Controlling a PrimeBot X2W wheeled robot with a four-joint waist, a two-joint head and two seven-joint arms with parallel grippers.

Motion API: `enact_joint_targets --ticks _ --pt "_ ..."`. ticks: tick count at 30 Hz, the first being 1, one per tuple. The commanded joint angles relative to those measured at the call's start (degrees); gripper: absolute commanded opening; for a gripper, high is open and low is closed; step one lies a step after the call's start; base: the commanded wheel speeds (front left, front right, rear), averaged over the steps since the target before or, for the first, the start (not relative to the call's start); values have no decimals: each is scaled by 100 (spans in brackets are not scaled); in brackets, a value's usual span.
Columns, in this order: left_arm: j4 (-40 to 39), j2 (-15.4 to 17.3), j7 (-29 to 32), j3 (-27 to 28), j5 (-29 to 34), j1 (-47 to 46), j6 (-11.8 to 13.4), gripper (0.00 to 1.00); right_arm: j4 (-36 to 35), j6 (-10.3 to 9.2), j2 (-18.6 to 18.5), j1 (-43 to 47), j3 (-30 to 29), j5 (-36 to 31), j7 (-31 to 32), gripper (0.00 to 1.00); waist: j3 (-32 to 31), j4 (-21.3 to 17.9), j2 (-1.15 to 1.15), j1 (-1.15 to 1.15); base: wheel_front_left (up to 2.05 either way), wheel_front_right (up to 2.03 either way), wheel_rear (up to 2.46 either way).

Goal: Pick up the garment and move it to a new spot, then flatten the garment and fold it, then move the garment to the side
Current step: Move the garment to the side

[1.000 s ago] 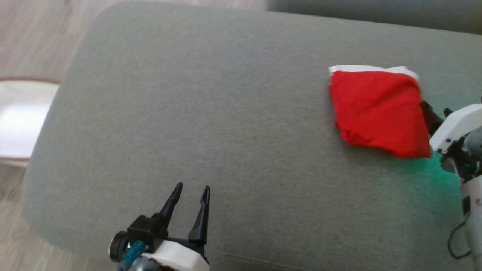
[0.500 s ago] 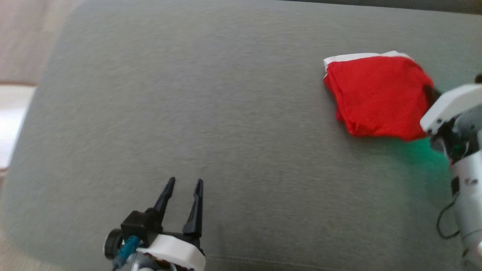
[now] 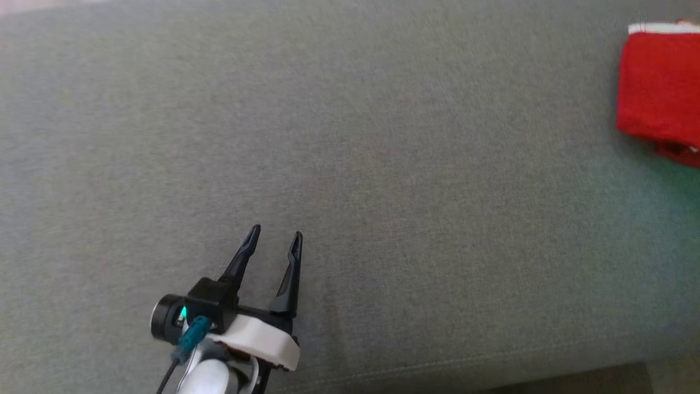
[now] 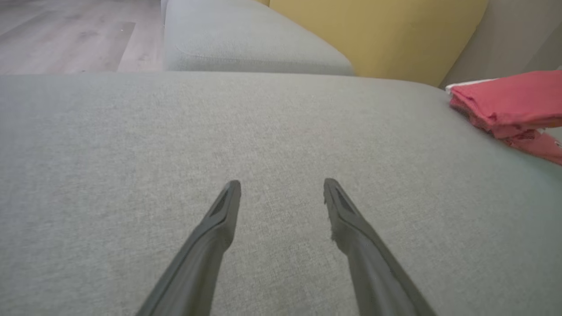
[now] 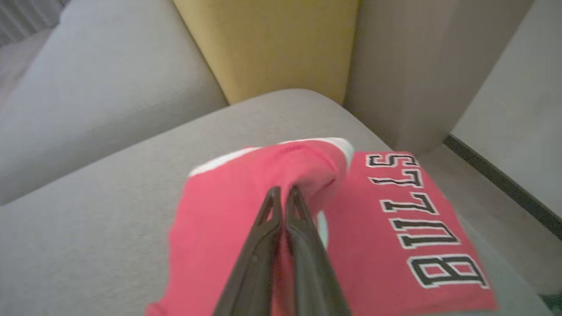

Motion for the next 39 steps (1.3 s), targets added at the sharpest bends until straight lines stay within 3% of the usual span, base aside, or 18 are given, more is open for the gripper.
enact_joint_targets --ticks 1,8,9,10,15,20,27,35,39 --pt "-118 -13 -30 186 75 -64 -29 100 -91 -4 -174 -206 -29 -169 -148 0 191 -163 0 0 0 0 0" --pt "-62 -13 -30 349 242 43 -80 100 445 -4 -260 -339 -558 -1107 -581 1 344 -128 0 0 0 0 0" --pt "-68 -13 -30 371 248 45 -83 100 506 -4 -307 -344 -630 -1321 -644 31 355 -110 0 0 0 0 0" --pt "-73 -13 -30 415 254 44 -84 100 621 -4 -406 -332 -834 -1833 -742 100 370 -80 0 0 0 0 0" --pt "-19 -13 -30 453 158 58 -81 100 695 -4 -364 -210 -1185 -2987 -607 100 264 -14 0 0 0 0 0" --pt "-57 -13 -30 444 -35 108 -64 100 131 -4 -24 -113 -1401 -3390 -923 100 -47 69 0 0 0 0 0" --pt "-94 -13 -30 601 -371 268 183 100 -1052 -4 603 467 -1009 -3082 -1309 100 -563 255 0 0 0 0 0" --pt "-62 -13 -30 962 -289 566 393 100 -3185 -4 1368 2257 70 -2339 -1652 100 -1077 558 0 0 0 0 0" --pt "-80 -13 -30 1112 -134 641 386 100 -3829 -4 1834 3198 356 -2261 -1918 100 -1249 710 0 0 0 0 0"
